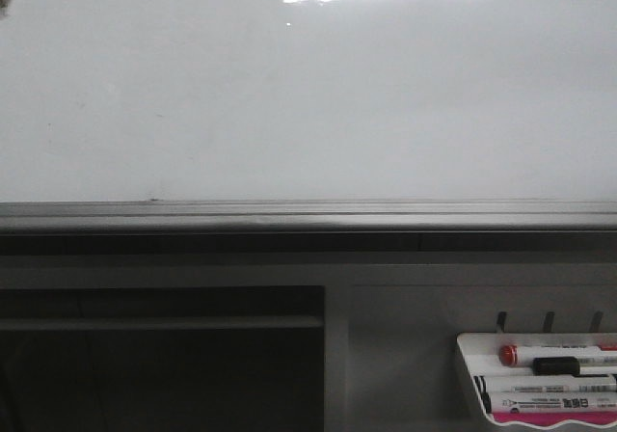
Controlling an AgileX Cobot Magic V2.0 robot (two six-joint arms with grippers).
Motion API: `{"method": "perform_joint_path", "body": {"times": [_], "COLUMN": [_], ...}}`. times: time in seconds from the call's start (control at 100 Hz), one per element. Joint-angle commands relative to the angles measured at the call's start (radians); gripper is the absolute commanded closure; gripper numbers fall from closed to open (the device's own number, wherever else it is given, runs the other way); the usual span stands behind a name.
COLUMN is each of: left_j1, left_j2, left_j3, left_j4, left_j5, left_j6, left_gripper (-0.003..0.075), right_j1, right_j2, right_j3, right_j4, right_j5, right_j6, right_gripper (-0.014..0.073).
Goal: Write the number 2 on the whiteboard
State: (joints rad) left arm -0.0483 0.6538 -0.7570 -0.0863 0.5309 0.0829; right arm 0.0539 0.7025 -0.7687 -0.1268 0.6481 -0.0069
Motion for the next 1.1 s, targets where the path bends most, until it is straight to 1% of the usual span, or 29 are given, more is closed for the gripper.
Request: {"method": "perform_joint_path", "body": {"times": [0.0,0.07,0.08,0.13,0.17,0.22,0.34,0.5,0.59,0.65,0.82,0.97,1.09], "left_j1": [0.001,0.001,0.001,0.001,0.001,0.001,-0.001,-0.001,-0.001,-0.015,-0.096,-0.100,-0.100], "left_j2": [0.007,0.017,0.017,0.028,0.039,0.057,0.126,0.248,0.301,0.327,0.381,0.421,0.469], "left_j3": [-0.038,-0.038,-0.038,-0.038,-0.038,-0.038,-0.038,-0.042,-0.064,-0.086,-0.130,-0.137,-0.149], "left_j4": [-0.001,-0.001,-0.001,-0.003,-0.013,-0.038,-0.086,-0.090,-0.090,-0.090,-0.076,-0.086,-0.086], "left_j5": [-0.075,-0.074,-0.076,-0.080,-0.080,-0.085,-0.103,-0.135,-0.138,-0.136,-0.157,-0.200,-0.204], "left_j6": [-0.008,-0.006,-0.006,-0.006,-0.006,-0.006,-0.004,-0.003,-0.001,0.001,0.045,0.045,0.045], "left_gripper": [0.0671,0.0547,0.0517,0.0418,0.0351,0.0311,0.0323,0.0353,0.0355,0.0354,0.0353,0.0353,0.0353], "right_j1": [0.002,0.002,0.002,0.002,0.002,0.002,0.002,0.002,0.002,0.002,0.002,0.002,0.002], "right_j2": [0.011,0.020,0.020,0.028,0.030,0.038,0.048,0.049,0.049,0.049,0.049,0.049,0.049], "right_j3": [-0.037,-0.037,-0.037,-0.037,-0.037,-0.037,-0.037,-0.037,-0.037,-0.037,-0.037,-0.037,-0.037], "right_j4": [-0.006,-0.003,-0.001,0.007,0.019,0.034,0.048,0.048,0.048,0.048,0.048,0.048,0.048], "right_j5": [-0.057,-0.057,-0.057,-0.057,-0.061,-0.063,-0.073,-0.075,-0.075,-0.075,-0.075,-0.075,-0.075], "right_j6": [-0.015,-0.015,-0.015,-0.015,-0.015,-0.015,-0.015,-0.015,-0.015,-0.015,-0.015,-0.015,-0.015], "right_gripper": [0.0557,0.0447,0.0428,0.0369,0.0343,0.0333,0.0337,0.0337,0.0337,0.0337,0.0337,0.0337,0.0337]}}
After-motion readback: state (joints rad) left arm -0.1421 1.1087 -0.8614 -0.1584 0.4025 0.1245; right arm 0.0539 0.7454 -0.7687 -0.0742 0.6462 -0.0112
